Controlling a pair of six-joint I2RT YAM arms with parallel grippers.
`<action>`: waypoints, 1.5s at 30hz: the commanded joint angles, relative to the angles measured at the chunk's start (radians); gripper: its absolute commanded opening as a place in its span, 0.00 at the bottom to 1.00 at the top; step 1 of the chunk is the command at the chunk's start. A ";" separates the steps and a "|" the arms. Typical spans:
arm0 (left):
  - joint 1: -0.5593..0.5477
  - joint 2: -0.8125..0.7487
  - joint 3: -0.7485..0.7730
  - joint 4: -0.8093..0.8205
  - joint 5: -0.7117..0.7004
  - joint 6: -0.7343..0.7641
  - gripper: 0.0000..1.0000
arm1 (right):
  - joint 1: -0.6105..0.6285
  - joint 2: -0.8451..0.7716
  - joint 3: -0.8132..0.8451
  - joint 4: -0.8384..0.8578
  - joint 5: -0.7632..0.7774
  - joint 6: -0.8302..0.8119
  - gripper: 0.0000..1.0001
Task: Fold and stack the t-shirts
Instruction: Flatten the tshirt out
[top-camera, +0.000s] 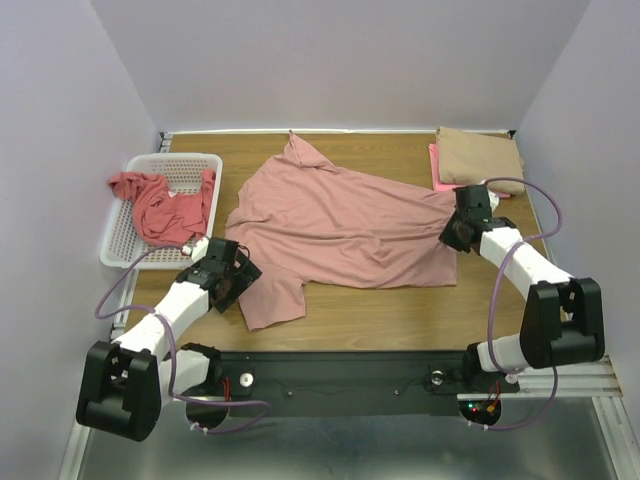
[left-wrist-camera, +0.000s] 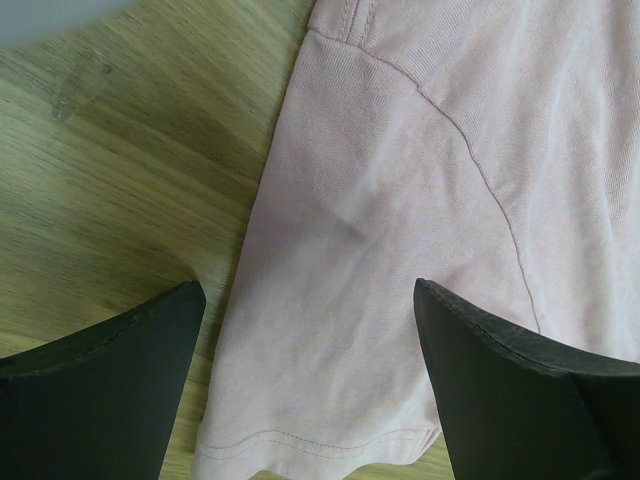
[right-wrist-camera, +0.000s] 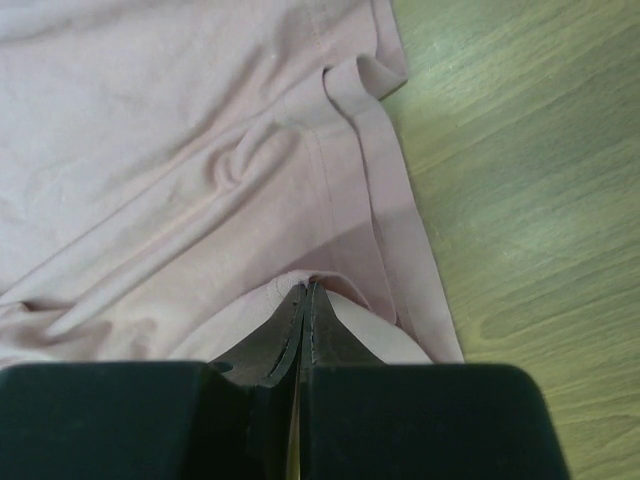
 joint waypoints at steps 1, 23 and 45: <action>-0.003 0.033 0.023 -0.027 -0.030 0.011 0.98 | 0.000 0.030 0.068 0.019 0.081 0.011 0.00; -0.003 -0.077 0.106 -0.281 0.002 -0.058 0.98 | -0.006 -0.044 -0.004 -0.014 0.016 0.016 0.48; -0.031 -0.031 0.063 -0.283 0.133 -0.113 0.99 | -0.035 -0.100 -0.192 -0.098 -0.001 0.060 0.35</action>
